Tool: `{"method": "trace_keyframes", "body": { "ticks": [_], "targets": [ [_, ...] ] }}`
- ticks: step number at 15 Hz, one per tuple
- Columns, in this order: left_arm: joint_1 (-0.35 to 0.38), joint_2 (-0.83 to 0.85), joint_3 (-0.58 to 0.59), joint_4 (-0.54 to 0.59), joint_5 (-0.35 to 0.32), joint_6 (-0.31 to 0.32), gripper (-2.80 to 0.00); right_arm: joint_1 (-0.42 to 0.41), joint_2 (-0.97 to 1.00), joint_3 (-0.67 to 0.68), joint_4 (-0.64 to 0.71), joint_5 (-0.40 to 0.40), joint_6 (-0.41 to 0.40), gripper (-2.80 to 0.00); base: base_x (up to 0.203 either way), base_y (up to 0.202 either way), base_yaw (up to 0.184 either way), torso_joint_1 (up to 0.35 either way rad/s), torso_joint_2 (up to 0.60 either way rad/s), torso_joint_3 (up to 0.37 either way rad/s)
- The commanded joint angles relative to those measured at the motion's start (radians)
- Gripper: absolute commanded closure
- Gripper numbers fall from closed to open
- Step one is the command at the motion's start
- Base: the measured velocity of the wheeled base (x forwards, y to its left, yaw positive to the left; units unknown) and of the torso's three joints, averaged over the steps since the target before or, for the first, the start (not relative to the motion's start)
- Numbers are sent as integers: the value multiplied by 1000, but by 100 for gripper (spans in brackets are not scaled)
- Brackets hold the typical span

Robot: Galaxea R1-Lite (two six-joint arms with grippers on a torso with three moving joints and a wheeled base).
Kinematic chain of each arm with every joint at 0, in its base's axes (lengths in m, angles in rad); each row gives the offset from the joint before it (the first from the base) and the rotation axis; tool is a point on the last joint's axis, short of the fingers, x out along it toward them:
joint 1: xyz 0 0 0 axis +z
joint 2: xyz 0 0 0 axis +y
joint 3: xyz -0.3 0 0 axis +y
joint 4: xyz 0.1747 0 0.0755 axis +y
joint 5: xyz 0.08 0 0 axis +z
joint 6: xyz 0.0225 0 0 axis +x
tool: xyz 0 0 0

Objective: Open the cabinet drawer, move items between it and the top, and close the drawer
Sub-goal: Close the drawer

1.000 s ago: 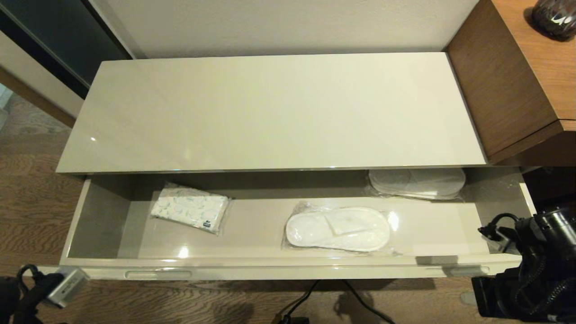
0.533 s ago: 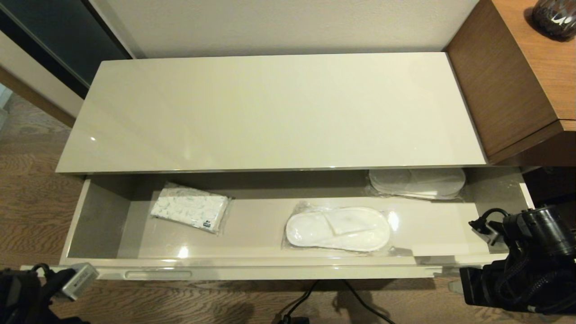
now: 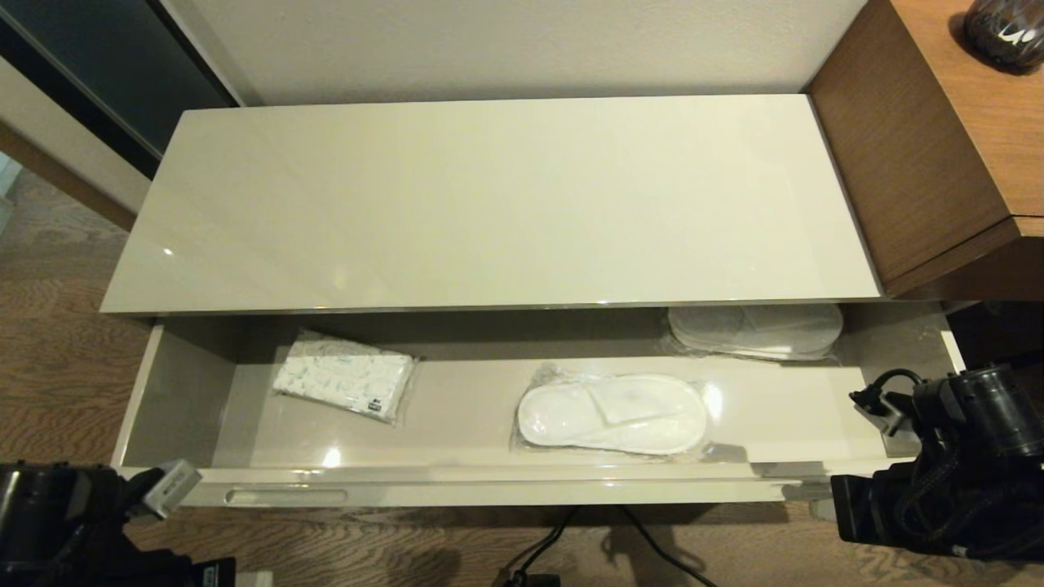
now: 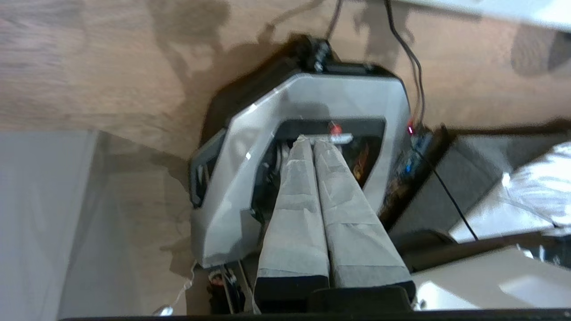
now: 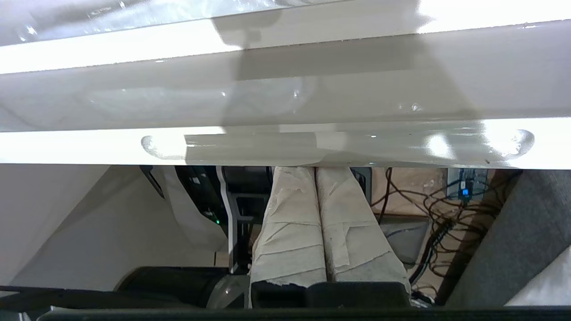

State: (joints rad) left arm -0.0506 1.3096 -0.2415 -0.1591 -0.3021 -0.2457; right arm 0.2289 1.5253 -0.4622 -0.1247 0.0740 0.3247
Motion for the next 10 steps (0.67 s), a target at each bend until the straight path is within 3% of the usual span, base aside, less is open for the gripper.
{"method": "trace_keyframes", "body": {
  "ticks": [1, 5, 10],
  "targets": [
    [-33, 31, -2, -1, -2, -7, 0, 0, -5, -7, -9, 1, 2, 0, 0, 0, 0, 0, 0, 0],
    [-35, 79, -10, -16, 0, -12, 0, 0, -5, -13, -9, 1, 2, 0, 0, 0, 0, 0, 0, 0],
    [-45, 192, 1, -163, 61, -61, 0, 1, -10, -10, -9, 1, 2, 0, 0, 0, 0, 0, 0, 0]
  ]
}}
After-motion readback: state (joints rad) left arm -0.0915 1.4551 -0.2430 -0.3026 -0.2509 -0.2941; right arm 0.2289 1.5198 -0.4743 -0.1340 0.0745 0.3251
